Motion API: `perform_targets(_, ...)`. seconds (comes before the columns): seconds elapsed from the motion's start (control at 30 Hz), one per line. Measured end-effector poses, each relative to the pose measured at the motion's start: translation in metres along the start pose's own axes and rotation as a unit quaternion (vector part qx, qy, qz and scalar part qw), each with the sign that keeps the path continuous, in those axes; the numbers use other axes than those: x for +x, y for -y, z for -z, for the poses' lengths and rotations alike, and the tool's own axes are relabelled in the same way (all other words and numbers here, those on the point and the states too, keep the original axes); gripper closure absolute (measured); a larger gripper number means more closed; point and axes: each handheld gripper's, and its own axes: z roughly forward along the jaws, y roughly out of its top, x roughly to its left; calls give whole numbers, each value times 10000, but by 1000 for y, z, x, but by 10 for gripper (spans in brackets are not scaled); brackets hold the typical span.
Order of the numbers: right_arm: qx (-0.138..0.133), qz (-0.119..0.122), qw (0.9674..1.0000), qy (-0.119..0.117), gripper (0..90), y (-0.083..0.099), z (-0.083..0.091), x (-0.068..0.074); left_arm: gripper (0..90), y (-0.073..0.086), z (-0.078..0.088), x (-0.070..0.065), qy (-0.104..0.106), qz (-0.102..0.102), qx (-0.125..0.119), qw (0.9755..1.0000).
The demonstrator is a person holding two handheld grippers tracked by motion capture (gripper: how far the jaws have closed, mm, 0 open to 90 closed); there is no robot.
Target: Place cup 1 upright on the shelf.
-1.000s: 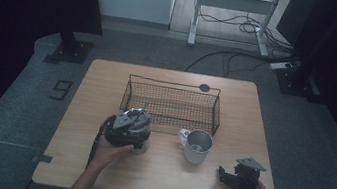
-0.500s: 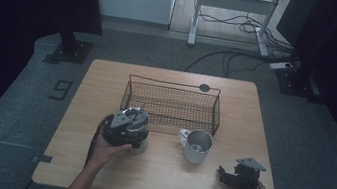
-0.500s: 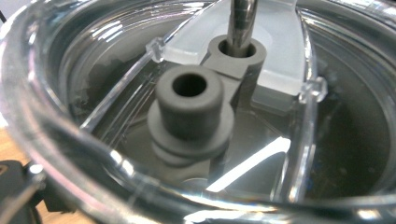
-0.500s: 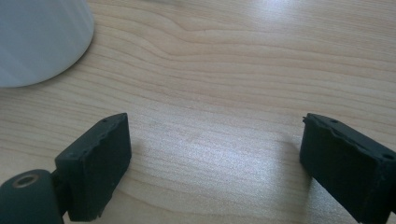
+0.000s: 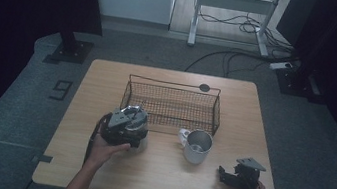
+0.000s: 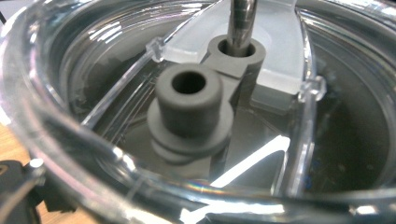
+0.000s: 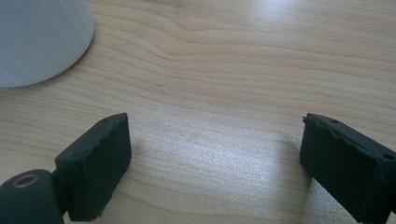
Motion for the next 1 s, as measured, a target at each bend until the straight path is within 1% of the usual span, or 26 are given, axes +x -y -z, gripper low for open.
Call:
perform_targets(0.2,1,0,10000,0,88,0,0,0,38,-6,6,-1,39,-11,-65,10000)
perform_targets(0.47,1,-1,10000,0,88,0,0,0,38,-11,9,0,18,-7,-114,9999)
perform_targets(1.0,0,-2,10000,0,88,0,0,0,39,-27,17,1,-13,-67,-237,9997)
